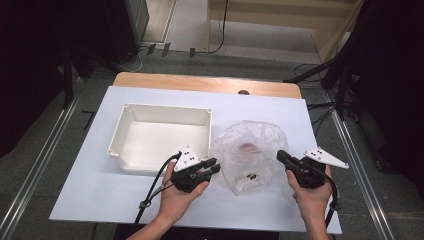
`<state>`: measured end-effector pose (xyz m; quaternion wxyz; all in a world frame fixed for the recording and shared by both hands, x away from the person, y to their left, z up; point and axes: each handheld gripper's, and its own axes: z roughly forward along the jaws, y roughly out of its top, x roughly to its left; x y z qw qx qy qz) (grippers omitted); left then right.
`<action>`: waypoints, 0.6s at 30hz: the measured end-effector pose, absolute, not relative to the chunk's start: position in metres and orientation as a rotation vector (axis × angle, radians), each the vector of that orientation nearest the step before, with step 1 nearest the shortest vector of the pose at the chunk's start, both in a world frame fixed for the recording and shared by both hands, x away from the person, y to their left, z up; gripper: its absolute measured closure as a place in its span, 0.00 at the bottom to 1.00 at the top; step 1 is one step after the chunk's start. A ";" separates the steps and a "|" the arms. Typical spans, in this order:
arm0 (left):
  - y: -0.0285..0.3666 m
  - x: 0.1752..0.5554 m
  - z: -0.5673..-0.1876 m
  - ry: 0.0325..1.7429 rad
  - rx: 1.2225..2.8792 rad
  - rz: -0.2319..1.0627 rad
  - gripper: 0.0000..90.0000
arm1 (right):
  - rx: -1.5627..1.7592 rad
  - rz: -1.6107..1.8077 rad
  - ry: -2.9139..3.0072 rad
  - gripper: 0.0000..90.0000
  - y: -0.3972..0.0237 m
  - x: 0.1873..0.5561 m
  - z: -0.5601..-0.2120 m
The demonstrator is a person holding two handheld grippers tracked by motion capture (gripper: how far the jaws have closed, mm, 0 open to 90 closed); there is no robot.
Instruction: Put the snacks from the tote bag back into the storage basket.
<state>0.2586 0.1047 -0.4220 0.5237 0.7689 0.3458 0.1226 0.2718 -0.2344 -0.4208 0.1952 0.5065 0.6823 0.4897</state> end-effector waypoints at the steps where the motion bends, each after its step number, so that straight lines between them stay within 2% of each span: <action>1: 0.104 0.256 -0.418 0.805 1.838 0.305 0.62 | 1.410 1.378 1.910 1.00 -0.233 0.271 -0.420; 4: 0.103 0.247 -0.407 0.746 1.834 0.320 0.34 | 1.392 1.409 1.887 1.00 -0.232 0.269 -0.416; 8: 0.106 0.240 -0.397 0.679 1.826 0.304 0.18 | 1.377 1.452 1.842 1.00 -0.232 0.267 -0.407; 18: 0.097 0.231 -0.388 0.627 1.812 0.284 0.14 | 1.320 1.497 1.825 1.00 -0.220 0.266 -0.397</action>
